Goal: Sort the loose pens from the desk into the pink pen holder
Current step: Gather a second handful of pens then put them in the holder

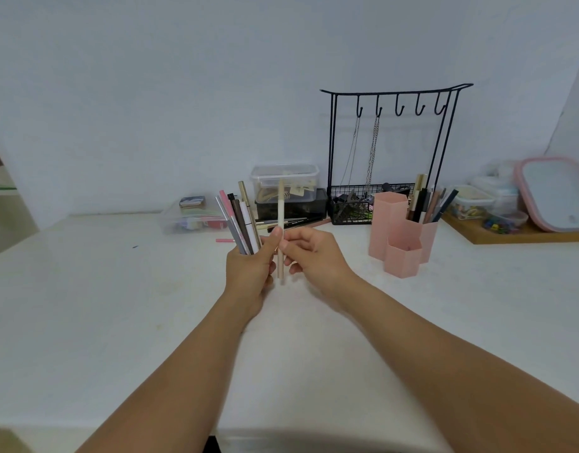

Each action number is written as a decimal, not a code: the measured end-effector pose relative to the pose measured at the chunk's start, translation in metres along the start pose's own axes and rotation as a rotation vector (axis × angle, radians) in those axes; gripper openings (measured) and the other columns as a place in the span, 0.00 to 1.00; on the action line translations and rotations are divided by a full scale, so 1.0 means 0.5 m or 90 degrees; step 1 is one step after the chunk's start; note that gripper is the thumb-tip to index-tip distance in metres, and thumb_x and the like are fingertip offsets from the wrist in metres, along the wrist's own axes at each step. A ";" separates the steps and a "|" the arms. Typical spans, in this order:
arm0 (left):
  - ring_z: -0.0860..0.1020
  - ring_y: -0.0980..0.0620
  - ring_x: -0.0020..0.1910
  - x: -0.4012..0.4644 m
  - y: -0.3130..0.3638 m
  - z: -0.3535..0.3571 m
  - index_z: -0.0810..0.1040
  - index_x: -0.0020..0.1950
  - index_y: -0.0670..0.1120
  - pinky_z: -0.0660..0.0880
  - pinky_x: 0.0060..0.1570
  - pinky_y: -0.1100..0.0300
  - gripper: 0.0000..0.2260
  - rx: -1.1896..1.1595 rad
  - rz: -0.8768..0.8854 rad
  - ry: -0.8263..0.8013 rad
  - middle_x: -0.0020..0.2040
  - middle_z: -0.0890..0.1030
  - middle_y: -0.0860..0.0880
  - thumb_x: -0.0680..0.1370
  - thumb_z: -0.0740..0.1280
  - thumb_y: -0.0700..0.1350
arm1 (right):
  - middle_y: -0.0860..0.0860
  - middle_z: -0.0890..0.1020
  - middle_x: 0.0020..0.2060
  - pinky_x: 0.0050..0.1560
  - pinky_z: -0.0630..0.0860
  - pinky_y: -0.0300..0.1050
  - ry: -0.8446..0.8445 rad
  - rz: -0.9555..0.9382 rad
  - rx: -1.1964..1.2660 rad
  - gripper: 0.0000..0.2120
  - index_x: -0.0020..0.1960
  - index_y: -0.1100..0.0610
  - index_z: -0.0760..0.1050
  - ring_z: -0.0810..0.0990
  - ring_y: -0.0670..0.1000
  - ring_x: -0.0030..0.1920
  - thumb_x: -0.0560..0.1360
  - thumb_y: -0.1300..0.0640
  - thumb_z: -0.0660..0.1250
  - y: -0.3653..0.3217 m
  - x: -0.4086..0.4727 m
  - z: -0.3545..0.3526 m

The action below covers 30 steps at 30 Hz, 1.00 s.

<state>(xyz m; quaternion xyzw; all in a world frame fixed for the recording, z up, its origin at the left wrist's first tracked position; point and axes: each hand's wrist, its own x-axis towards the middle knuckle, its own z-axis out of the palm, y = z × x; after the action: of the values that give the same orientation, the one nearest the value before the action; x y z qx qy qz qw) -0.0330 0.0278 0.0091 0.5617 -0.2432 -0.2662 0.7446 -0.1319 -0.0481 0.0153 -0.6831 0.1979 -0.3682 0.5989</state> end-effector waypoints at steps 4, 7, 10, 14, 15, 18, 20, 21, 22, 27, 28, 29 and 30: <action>0.79 0.52 0.26 -0.010 0.002 0.003 0.82 0.43 0.40 0.71 0.23 0.64 0.09 -0.039 0.022 -0.032 0.33 0.82 0.43 0.72 0.79 0.43 | 0.57 0.83 0.36 0.36 0.80 0.40 -0.021 -0.034 -0.038 0.07 0.50 0.66 0.82 0.81 0.49 0.34 0.74 0.72 0.68 0.015 -0.005 0.008; 0.78 0.54 0.24 -0.010 0.000 0.007 0.81 0.41 0.40 0.72 0.23 0.66 0.06 -0.020 0.031 -0.031 0.31 0.82 0.46 0.74 0.77 0.39 | 0.58 0.83 0.33 0.40 0.81 0.49 -0.021 -0.044 -0.034 0.05 0.44 0.70 0.81 0.81 0.57 0.35 0.71 0.76 0.69 0.021 -0.008 0.010; 0.78 0.51 0.26 -0.001 -0.007 0.005 0.80 0.40 0.41 0.73 0.25 0.62 0.08 0.012 0.034 -0.008 0.29 0.81 0.46 0.76 0.74 0.41 | 0.58 0.82 0.31 0.37 0.81 0.47 -0.039 -0.020 0.013 0.06 0.45 0.73 0.79 0.80 0.56 0.31 0.69 0.78 0.70 0.018 -0.012 0.007; 0.76 0.51 0.23 0.004 -0.008 0.005 0.80 0.42 0.41 0.73 0.24 0.60 0.05 0.025 0.014 0.033 0.29 0.78 0.44 0.76 0.72 0.41 | 0.57 0.84 0.38 0.39 0.81 0.42 0.002 0.022 -0.018 0.09 0.48 0.65 0.82 0.82 0.49 0.36 0.69 0.69 0.76 0.008 -0.002 -0.003; 0.77 0.51 0.24 0.005 -0.007 0.006 0.81 0.43 0.41 0.74 0.25 0.60 0.05 0.025 0.009 0.045 0.29 0.78 0.46 0.76 0.72 0.42 | 0.53 0.84 0.39 0.39 0.79 0.41 0.032 0.012 -0.082 0.07 0.47 0.60 0.83 0.82 0.48 0.37 0.70 0.65 0.76 0.009 0.006 -0.013; 0.78 0.49 0.32 0.011 -0.009 0.006 0.81 0.46 0.41 0.78 0.28 0.58 0.08 0.029 -0.010 0.076 0.35 0.79 0.45 0.75 0.73 0.45 | 0.48 0.84 0.47 0.48 0.76 0.41 0.130 -0.075 -0.421 0.06 0.51 0.53 0.83 0.79 0.46 0.43 0.74 0.59 0.72 0.023 0.031 -0.065; 0.76 0.51 0.33 0.015 -0.011 0.005 0.80 0.46 0.41 0.76 0.28 0.60 0.09 0.042 -0.016 0.076 0.35 0.79 0.46 0.77 0.71 0.47 | 0.50 0.82 0.57 0.60 0.74 0.47 0.098 -0.067 -0.607 0.12 0.60 0.53 0.80 0.77 0.50 0.56 0.77 0.56 0.68 0.036 0.039 -0.100; 0.76 0.51 0.33 0.017 -0.012 0.004 0.80 0.48 0.41 0.76 0.28 0.61 0.10 0.047 -0.018 0.076 0.34 0.79 0.47 0.77 0.71 0.47 | 0.51 0.81 0.60 0.63 0.73 0.49 0.068 -0.041 -0.653 0.14 0.64 0.53 0.78 0.76 0.53 0.61 0.78 0.55 0.67 0.040 0.039 -0.111; 0.77 0.51 0.34 0.017 -0.010 0.004 0.80 0.50 0.40 0.76 0.29 0.60 0.11 0.044 -0.022 0.073 0.35 0.80 0.46 0.78 0.70 0.48 | 0.51 0.80 0.60 0.63 0.73 0.50 0.047 -0.019 -0.678 0.15 0.65 0.53 0.78 0.75 0.55 0.62 0.79 0.55 0.66 0.043 0.040 -0.116; 0.82 0.48 0.37 0.014 -0.003 0.009 0.81 0.55 0.36 0.80 0.32 0.56 0.14 -0.009 -0.033 0.049 0.35 0.81 0.43 0.80 0.69 0.47 | 0.53 0.82 0.50 0.54 0.76 0.48 0.052 -0.024 -0.691 0.08 0.53 0.56 0.84 0.79 0.54 0.51 0.78 0.58 0.67 0.036 0.044 -0.107; 0.82 0.47 0.38 0.012 -0.002 0.010 0.81 0.54 0.36 0.81 0.34 0.54 0.13 -0.018 -0.035 0.048 0.36 0.81 0.42 0.80 0.69 0.47 | 0.53 0.82 0.49 0.51 0.75 0.46 0.055 -0.021 -0.694 0.07 0.52 0.56 0.84 0.78 0.53 0.49 0.78 0.59 0.67 0.033 0.044 -0.107; 0.82 0.46 0.40 0.011 0.000 0.009 0.81 0.51 0.38 0.82 0.35 0.52 0.12 -0.027 -0.038 0.049 0.36 0.81 0.42 0.80 0.69 0.48 | 0.53 0.83 0.48 0.49 0.74 0.44 0.055 -0.016 -0.695 0.07 0.51 0.57 0.84 0.78 0.52 0.47 0.79 0.59 0.67 0.032 0.044 -0.106; 0.81 0.45 0.41 0.010 0.001 0.009 0.80 0.48 0.39 0.83 0.37 0.50 0.11 -0.035 -0.041 0.049 0.37 0.80 0.41 0.80 0.69 0.48 | 0.53 0.83 0.48 0.49 0.73 0.43 0.053 -0.010 -0.694 0.07 0.51 0.57 0.84 0.77 0.51 0.47 0.79 0.60 0.67 0.032 0.044 -0.106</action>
<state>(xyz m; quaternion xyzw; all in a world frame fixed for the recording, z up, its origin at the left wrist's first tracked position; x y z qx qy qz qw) -0.0321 0.0215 0.0109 0.5582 -0.1892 -0.2748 0.7597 -0.1542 -0.1029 0.0062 -0.8808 0.3784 -0.2437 0.1469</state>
